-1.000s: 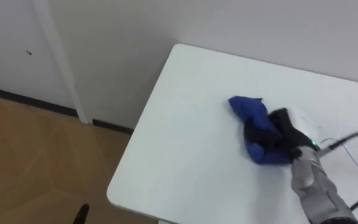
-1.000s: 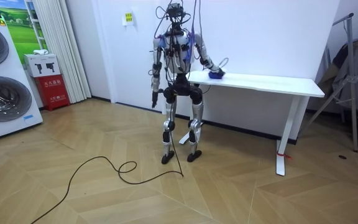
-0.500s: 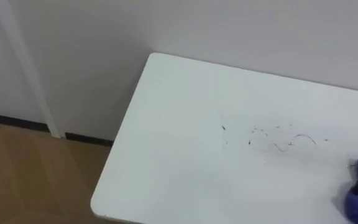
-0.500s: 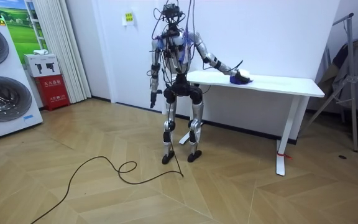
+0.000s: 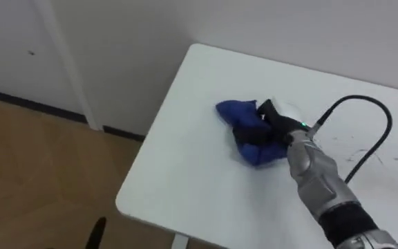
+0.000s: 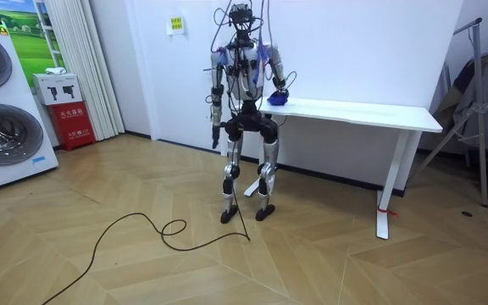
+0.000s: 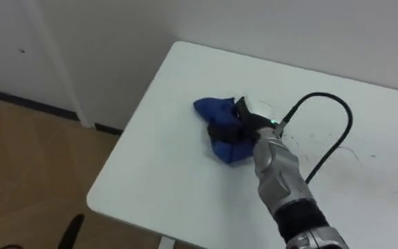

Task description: Wipe table

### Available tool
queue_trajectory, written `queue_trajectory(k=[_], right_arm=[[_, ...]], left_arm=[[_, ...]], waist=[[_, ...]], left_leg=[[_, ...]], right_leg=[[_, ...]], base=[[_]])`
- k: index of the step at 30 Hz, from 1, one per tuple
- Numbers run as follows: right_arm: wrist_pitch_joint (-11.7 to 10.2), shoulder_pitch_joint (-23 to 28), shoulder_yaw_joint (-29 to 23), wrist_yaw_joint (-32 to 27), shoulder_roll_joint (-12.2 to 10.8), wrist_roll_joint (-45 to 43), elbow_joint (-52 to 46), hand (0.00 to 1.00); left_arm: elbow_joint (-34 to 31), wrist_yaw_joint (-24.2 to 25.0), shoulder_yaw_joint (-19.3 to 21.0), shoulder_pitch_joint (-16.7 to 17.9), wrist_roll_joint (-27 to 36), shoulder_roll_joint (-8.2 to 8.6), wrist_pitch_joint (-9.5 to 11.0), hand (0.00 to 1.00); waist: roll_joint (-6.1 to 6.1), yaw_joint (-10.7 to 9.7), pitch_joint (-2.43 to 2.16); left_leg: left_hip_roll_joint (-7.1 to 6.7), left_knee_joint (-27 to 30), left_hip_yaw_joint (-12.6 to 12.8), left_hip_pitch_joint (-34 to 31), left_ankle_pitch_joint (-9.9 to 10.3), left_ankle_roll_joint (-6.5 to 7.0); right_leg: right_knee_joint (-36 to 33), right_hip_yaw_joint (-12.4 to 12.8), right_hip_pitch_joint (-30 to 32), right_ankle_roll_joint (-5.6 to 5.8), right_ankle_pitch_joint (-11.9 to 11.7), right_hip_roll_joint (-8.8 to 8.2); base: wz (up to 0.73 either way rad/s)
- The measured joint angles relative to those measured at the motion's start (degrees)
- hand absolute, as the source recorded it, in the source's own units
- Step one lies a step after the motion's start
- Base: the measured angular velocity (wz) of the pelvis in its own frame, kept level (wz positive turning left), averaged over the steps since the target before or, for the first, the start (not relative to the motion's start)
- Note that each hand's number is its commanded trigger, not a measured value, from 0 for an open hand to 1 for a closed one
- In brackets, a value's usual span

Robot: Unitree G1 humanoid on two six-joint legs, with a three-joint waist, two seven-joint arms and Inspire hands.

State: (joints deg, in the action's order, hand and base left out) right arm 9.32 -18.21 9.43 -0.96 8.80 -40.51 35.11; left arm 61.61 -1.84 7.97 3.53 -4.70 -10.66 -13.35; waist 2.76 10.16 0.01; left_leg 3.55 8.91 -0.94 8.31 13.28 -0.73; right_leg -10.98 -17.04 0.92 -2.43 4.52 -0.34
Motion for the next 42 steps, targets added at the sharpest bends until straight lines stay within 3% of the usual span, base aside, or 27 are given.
queue_trajectory(k=[2,5,7,11,14,18,21,23,24,25,26,27,28,29,30,32,34,36,38,39,42], right_arm=[[-5.00,4.17,-5.77,-3.26,0.63,4.66,3.23,1.00],[-8.73,10.61,-14.99,-8.32,2.76,9.82,6.11,1.00],[-8.95,13.25,-20.49,-10.44,5.50,12.35,9.59,1.00],[-9.02,16.78,-29.30,-11.26,12.38,16.62,19.06,1.00],[-8.98,18.21,-31.10,-11.57,14.10,18.18,20.77,1.00],[-7.96,17.61,-30.25,-13.29,13.49,18.30,19.91,1.00],[-2.86,14.05,-25.57,-15.13,11.67,18.94,17.63,1.00],[3.45,9.79,-17.73,-14.06,7.86,17.81,10.24,1.00],[4.26,8.14,-14.89,-13.04,6.49,17.65,8.64,1.00],[5.91,3.73,-8.64,-10.17,3.99,17.19,5.73,1.00],[6.25,-1.39,-3.48,-7.26,1.15,16.68,4.17,1.00],[6.09,-4.36,-1.38,-5.66,-0.17,16.03,4.14,1.00],[4.99,-9.34,0.44,-2.95,-1.49,15.78,4.72,1.00],[3.95,-12.80,0.58,-1.12,-1.66,15.93,4.85,1.00],[3.69,-13.92,0.56,-0.70,-1.66,16.15,4.85,1.00],[1.91,-15.28,-1.29,-0.73,-1.13,17.17,7.86,1.00],[1.32,-12.57,-4.91,-0.87,0.46,18.12,11.78,1.00],[-1.79,-7.32,-9.59,-2.36,2.17,18.36,13.72,1.00],[-4.76,-2.42,-15.71,-3.25,5.11,20.07,15.67,1.00],[-5.24,-1.34,-17.60,-3.92,5.67,20.46,16.69,1.00],[-6.18,4.07,-26.02,-5.56,10.57,22.28,20.71,1.00]], left_arm=[[0.32,-0.13,3.20,3.34,-1.88,-0.42,0.01,0.00],[0.12,-0.26,7.53,5.41,-8.84,-0.90,-0.01,0.00],[-0.13,-0.32,9.39,5.71,-11.19,-1.58,-0.07,0.00],[-0.33,-0.89,11.76,5.40,-10.75,-3.63,0.91,0.00],[-0.30,-1.48,11.98,5.36,-9.45,-3.64,1.38,0.00],[-0.23,-1.73,8.79,4.86,-5.37,-3.50,2.09,0.00],[0.83,-2.75,5.77,3.52,-3.01,-2.25,1.89,0.00],[2.22,-3.04,4.90,1.49,-2.02,-1.14,1.68,0.00],[2.83,-3.05,4.67,0.72,-2.01,-0.93,1.35,0.00],[2.92,-3.04,4.04,-0.21,-1.74,-0.51,0.49,0.00],[2.91,-2.99,4.10,-1.44,-1.70,0.14,-0.10,0.00],[2.91,-2.99,4.10,-2.27,-1.72,0.52,-0.32,0.00],[2.95,-2.91,4.11,-3.76,-1.72,1.37,-0.50,0.00],[2.85,-2.69,4.09,-4.19,-1.71,1.88,-0.49,0.00],[2.46,-2.66,4.10,-4.31,-1.69,1.85,-0.49,0.00],[2.10,-2.93,4.22,-0.63,0.10,0.98,-0.80,0.00],[2.11,-3.04,4.86,1.93,0.13,0.45,-1.76,0.00],[2.37,-3.04,6.63,4.48,-0.02,0.17,-1.79,0.00],[2.40,-3.02,9.11,7.22,-0.01,-0.82,-2.30,0.00],[2.33,-3.03,9.54,7.61,-0.01,-1.34,-2.29,0.00],[0.49,-3.17,11.56,7.77,-0.87,-2.87,-1.99,0.00]], waist=[[0.12,-2.58,-0.06],[1.06,-4.25,-0.50],[1.54,-5.45,-0.85],[1.44,-7.37,-1.28],[1.21,-8.32,-1.41],[0.81,-8.36,-1.46],[-0.02,-6.51,-1.32],[-0.23,-4.13,-1.18],[-0.32,-3.65,-1.15],[-0.44,-3.37,-1.05],[-0.88,-2.25,-0.66],[-1.12,-1.88,-0.39],[-1.23,-0.09,-0.28],[-1.51,1.54,-0.25],[-1.52,1.71,-0.26],[-1.36,1.61,-0.30],[-0.79,1.18,-0.47],[-0.07,0.61,-0.42],[0.63,-1.86,-0.31],[0.87,-2.57,-0.23],[1.35,-5.34,-0.47]], left_leg=[[-0.61,0.67,-0.17,0.70,-0.01,0.01],[-1.31,0.58,0.37,1.55,-0.03,0.07],[-1.30,0.58,0.84,1.56,-0.02,0.10],[-1.12,0.42,1.63,2.54,1.21,2.05],[-0.95,0.17,2.48,3.60,1.29,1.99],[-0.75,0.29,3.16,4.07,1.38,1.76],[-0.26,0.27,5.65,4.39,1.40,1.47],[0.03,-0.09,8.36,3.56,0.96,0.80],[0.17,-0.03,8.82,3.15,0.87,0.63],[0.33,0.08,9.01,2.18,0.61,0.26],[0.51,0.54,9.07,0.96,0.45,-0.02],[0.58,0.74,8.97,0.27,0.34,-0.20],[0.49,0.75,8.35,-1.00,-0.16,-0.42],[0.20,0.59,6.76,-2.12,-0.94,-0.47],[0.07,0.22,5.84,-2.47,-1.71,-0.51],[-0.11,-0.19,3.12,-2.68,-2.20,-0.41],[-0.31,-0.03,2.15,-2.59,-2.20,-0.41],[-0.66,0.07,2.07,-2.33,-2.19,-0.41],[-1.24,0.32,2.15,-1.31,-2.18,-0.40],[-1.30,0.32,2.18,-0.80,-2.12,-0.34],[-1.04,0.21,2.53,0.07,-0.55,0.96]], right_leg=[[1.57,-2.32,-2.71,1.21,0.71,-0.99],[2.26,-3.20,-4.71,2.42,1.34,-2.08],[2.25,-3.51,-5.37,2.79,1.13,-2.48],[1.90,-3.25,-6.76,3.01,1.01,-2.14],[1.55,-1.78,-6.95,2.96,0.97,-1.81],[1.32,-1.02,-6.93,2.52,0.69,-1.44],[1.16,0.49,-6.04,1.85,-0.07,-0.80],[0.03,2.86,-3.31,0.99,-0.72,-0.12],[-0.09,3.09,-2.65,0.69,-0.90,0.04],[-0.28,3.05,-1.56,0.16,-1.23,0.16],[-0.63,2.99,-0.24,-0.20,-1.43,0.29],[-0.63,2.85,0.31,-0.35,-1.50,0.31],[-0.57,2.60,1.37,-0.64,-1.51,0.22],[-0.42,1.30,2.19,-0.78,-1.38,-0.17],[-0.42,0.68,2.30,-0.78,-1.20,-0.48],[-0.30,-2.34,1.33,-0.48,-0.21,-1.23],[0.40,-3.86,0.32,0.22,0.36,-1.63],[0.57,-4.69,-0.41,0.81,0.76,-2.21],[1.43,-5.16,-2.41,1.54,1.15,-2.77],[1.64,-5.18,-3.11,1.69,1.16,-2.79],[1.92,-4.84,-4.19,2.30,1.54,-2.43]], base=[[0.72],[0.46],[0.13],[-0.03],[-0.19],[-0.18],[-0.47],[-0.65],[-0.42],[-0.18],[-0.06],[0.12],[0.42],[0.59],[0.79],[0.70],[0.56],[0.32],[0.21],[0.25],[0.07]])
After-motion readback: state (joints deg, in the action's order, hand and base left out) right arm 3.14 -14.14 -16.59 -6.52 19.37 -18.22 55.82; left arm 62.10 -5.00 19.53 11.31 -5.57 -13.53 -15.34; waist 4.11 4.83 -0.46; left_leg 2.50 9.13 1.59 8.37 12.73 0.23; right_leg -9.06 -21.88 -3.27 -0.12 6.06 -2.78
